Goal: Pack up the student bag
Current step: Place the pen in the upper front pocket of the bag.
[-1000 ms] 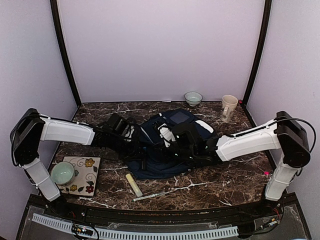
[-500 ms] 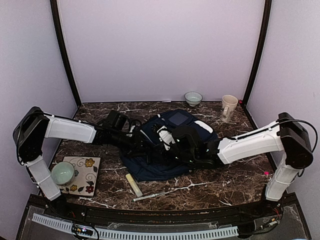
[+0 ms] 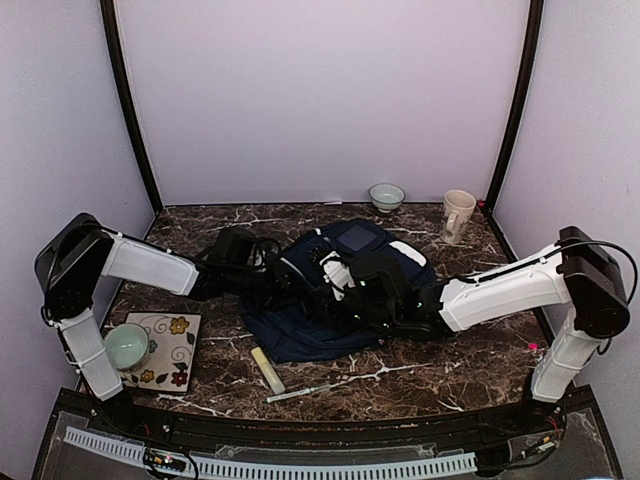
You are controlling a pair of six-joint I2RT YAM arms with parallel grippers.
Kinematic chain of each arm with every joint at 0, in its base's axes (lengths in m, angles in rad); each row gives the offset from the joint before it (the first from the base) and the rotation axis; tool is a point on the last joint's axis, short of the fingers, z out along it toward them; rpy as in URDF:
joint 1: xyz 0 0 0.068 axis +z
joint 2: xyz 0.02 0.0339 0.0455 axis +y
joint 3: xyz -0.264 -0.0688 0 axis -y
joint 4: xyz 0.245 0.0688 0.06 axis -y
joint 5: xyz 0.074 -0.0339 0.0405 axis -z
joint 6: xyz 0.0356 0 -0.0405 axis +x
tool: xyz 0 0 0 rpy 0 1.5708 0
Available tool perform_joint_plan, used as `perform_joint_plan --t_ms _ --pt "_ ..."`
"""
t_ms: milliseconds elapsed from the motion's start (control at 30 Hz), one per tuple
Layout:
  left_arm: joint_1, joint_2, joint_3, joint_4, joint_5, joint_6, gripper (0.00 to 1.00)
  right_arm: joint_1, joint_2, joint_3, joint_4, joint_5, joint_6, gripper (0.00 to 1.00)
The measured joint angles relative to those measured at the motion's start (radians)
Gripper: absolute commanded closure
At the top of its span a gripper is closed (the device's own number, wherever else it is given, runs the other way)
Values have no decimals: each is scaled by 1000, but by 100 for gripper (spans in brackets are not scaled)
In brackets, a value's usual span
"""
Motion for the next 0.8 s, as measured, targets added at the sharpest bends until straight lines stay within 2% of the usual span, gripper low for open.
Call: perform_joint_plan --t_ms 100,233,333,367,467,500,533,800 --pt "0 10 -9 40 -35 -31 95 0 0 -7 13 5 0 100" --pt "-5 12 -31 104 -82 -73 91 0 0 -16 32 23 0 100" --pt "-5 25 -26 133 -84 -84 82 0 0 -16 37 34 0 100" --pt "-5 31 -26 142 -81 -86 75 0 0 -18 37 38 -1 100" --pt "-6 40 -27 168 -75 -87 21 0 -1 -24 41 47 -2 100" --pt "-6 40 -28 173 -75 -86 9 0 -5 -27 43 52 -3 100" --pt "-6 40 -29 176 -75 -87 3 0 -9 -27 47 56 -4 100" --pt "-25 -45 -68 143 -104 5 1 -2 -32 -32 62 80 -5 100"
